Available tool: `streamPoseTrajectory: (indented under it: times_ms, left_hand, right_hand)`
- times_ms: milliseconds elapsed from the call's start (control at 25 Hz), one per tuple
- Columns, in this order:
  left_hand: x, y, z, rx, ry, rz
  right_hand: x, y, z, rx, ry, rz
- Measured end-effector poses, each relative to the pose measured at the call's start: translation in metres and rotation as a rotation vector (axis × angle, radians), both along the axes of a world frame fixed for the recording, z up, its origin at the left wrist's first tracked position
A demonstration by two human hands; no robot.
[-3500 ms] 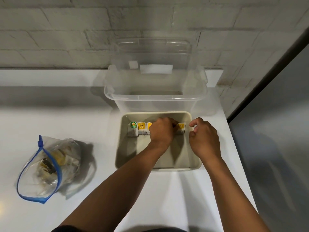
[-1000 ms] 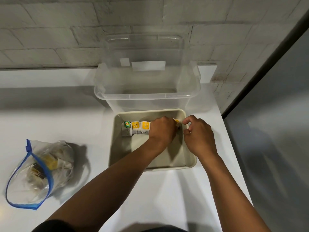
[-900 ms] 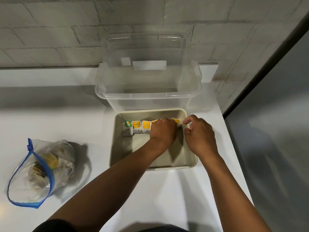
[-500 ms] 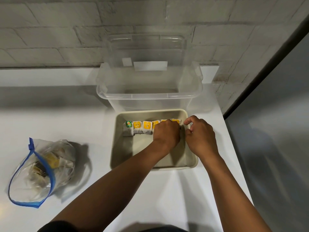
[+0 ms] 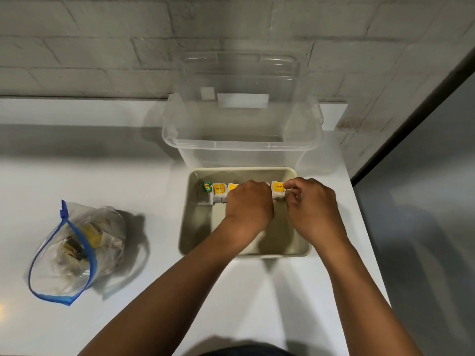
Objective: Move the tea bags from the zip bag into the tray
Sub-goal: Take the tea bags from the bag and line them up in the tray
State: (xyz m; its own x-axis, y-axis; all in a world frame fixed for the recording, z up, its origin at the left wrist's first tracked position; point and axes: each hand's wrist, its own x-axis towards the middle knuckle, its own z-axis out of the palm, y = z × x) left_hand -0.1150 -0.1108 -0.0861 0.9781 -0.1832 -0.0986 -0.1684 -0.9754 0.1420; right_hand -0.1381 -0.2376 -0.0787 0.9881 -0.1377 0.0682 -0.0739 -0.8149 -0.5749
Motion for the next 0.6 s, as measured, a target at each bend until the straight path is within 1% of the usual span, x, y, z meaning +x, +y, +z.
streamPoseTrajectory:
  times_ms: [120,200,280,400,600]
  left_hand:
    - [-0.022,0.041,0.016,-0.221,-0.105,0.065]
    - [-0.045,0.071,0.025,-0.370,-0.203,0.150]
    - [-0.070,0.104,0.032,-0.461,-0.283,0.240]
    - [-0.106,0.156,0.037,-0.431,-0.348,0.369]
    - [-0.163,0.235,0.043,-0.386,-0.299,0.620]
  right_hand:
    - [-0.009,0.017,0.013,0.022,-0.027,0.073]
    - [-0.016,0.039,0.018,0.055,-0.045,0.141]
    - [-0.023,0.070,0.020,0.074,-0.036,0.225]
    - [-0.036,0.126,0.021,0.116,0.003,0.380]
    - [-0.058,0.211,0.022,0.167,0.044,0.591]
